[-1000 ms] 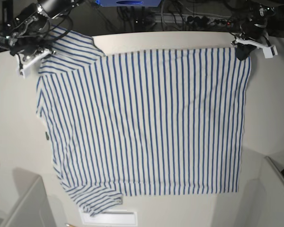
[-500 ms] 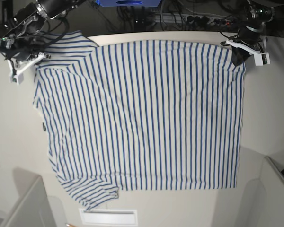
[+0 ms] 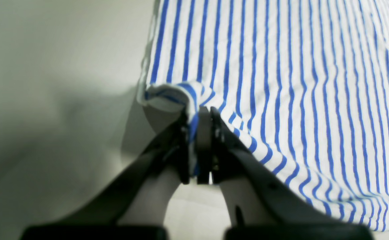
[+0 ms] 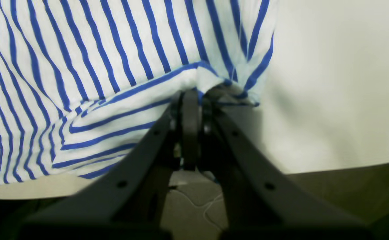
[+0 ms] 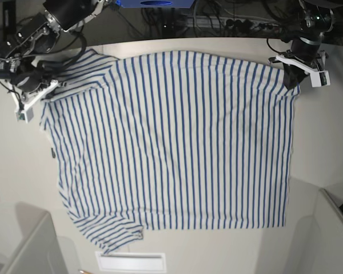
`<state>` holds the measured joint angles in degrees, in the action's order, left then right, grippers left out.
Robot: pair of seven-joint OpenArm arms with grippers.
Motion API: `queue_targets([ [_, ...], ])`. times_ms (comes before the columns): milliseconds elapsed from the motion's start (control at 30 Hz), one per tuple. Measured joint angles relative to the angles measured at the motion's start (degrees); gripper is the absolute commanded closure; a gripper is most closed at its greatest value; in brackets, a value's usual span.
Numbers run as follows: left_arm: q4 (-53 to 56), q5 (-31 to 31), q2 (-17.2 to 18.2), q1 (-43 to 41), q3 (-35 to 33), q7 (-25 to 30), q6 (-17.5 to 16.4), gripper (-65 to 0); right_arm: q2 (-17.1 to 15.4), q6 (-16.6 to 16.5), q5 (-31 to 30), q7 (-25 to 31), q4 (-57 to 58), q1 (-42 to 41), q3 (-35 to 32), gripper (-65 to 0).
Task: Fold the T-shirt properly
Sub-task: 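Lift the shoulder corners and pull them toward the hem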
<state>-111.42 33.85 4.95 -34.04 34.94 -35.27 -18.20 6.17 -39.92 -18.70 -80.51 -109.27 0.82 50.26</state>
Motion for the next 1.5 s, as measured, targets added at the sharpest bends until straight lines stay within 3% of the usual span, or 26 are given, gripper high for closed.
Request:
queue_targets([
  [433, -1.25, 0.02, 0.00, 3.23, -0.11, -0.04, -0.04, 0.0, 0.00, 0.00, 0.31, -0.39, 0.48, -2.21, -0.02, 0.0],
  [600, -1.25, -0.42, 0.13, 5.49, -0.28, 0.00, -0.04, 0.0, -0.02, 0.00, 0.50, -0.28, 5.49, -3.96, -0.02, 0.0],
  [700, -0.66, -0.72, 0.11, 7.39, -0.11, -3.87, -0.11, 0.0, -0.02, 0.00, 0.66, -0.26, 6.60, -4.61, -0.02, 0.0],
  [967, 2.25, -10.16, -0.31, 11.45, -0.33, -5.95, -0.22, 0.0, 0.00, 0.00, 0.46, -0.31, 6.93, -7.30, -0.02, 0.0],
  [1500, 3.98, -11.13, -0.02, 13.40, -0.42, -6.16, -0.20, 0.0, -0.48, 0.00, 0.70, -0.33, 11.61, -12.70, -0.02, 0.0],
])
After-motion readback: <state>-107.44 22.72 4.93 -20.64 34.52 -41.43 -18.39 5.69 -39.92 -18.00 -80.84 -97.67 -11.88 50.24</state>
